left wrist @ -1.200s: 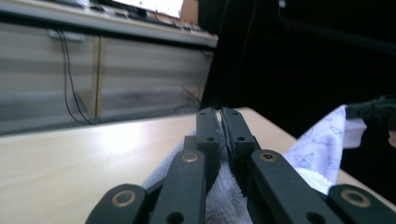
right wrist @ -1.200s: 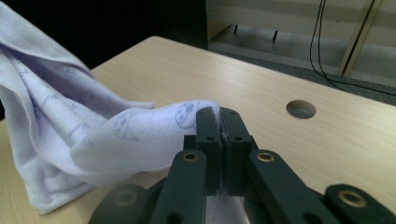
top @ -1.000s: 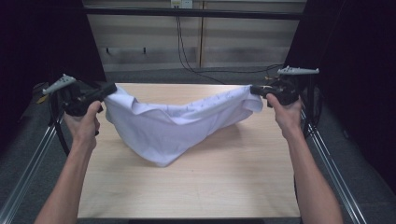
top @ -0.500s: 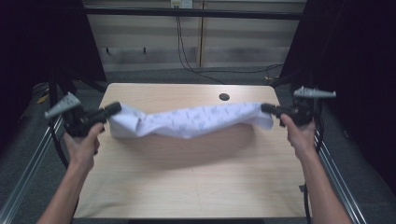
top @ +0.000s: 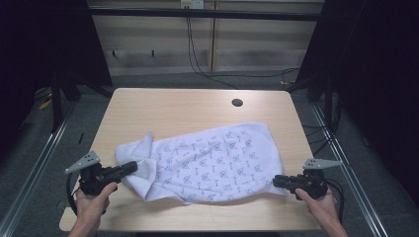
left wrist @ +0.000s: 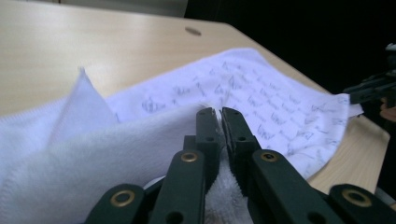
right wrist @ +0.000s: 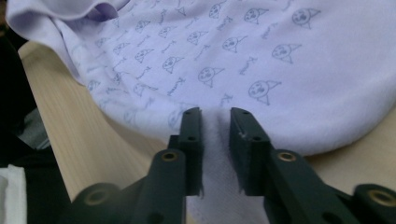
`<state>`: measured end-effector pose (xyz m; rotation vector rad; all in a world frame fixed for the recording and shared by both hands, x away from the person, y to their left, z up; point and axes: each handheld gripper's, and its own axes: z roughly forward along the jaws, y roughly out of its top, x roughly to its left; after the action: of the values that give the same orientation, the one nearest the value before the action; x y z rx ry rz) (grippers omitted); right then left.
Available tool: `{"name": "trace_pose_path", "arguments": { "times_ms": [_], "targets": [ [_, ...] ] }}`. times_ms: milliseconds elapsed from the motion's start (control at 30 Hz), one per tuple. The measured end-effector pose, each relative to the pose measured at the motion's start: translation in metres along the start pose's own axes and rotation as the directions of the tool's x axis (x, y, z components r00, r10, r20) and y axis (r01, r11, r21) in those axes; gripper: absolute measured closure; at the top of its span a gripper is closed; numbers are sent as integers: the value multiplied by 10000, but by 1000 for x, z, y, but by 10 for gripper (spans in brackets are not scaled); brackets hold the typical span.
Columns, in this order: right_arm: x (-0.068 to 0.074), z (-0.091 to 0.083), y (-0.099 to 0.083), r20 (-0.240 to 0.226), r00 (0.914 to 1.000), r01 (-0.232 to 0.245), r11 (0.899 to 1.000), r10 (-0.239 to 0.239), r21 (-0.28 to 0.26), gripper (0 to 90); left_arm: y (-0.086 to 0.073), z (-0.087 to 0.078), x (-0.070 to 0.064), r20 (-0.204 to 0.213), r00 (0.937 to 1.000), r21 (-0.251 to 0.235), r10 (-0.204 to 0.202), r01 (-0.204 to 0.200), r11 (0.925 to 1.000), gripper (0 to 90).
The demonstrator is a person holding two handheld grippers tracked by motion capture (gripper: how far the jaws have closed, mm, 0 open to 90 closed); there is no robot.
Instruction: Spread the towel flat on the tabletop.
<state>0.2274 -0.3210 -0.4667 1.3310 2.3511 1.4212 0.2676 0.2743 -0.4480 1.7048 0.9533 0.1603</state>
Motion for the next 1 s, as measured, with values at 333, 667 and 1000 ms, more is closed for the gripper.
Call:
{"name": "trace_pose_path", "arguments": {
  "times_ms": [333,667,1000],
  "targets": [
    [39,29,6,622,9949,781,9964,-800,314,545,-17,20,6,513,9983,821,-294,251,9963,853],
    [84,107,25,-350,9777,2100,9673,-2071,1425,446,-18,26,0,579,9983,1083,50,-112,9941,838],
    [92,133,19,319,9458,3088,9254,-3232,2199,575,-17,28,3,0,9999,1015,-140,139,9947,589]
  ]
}}
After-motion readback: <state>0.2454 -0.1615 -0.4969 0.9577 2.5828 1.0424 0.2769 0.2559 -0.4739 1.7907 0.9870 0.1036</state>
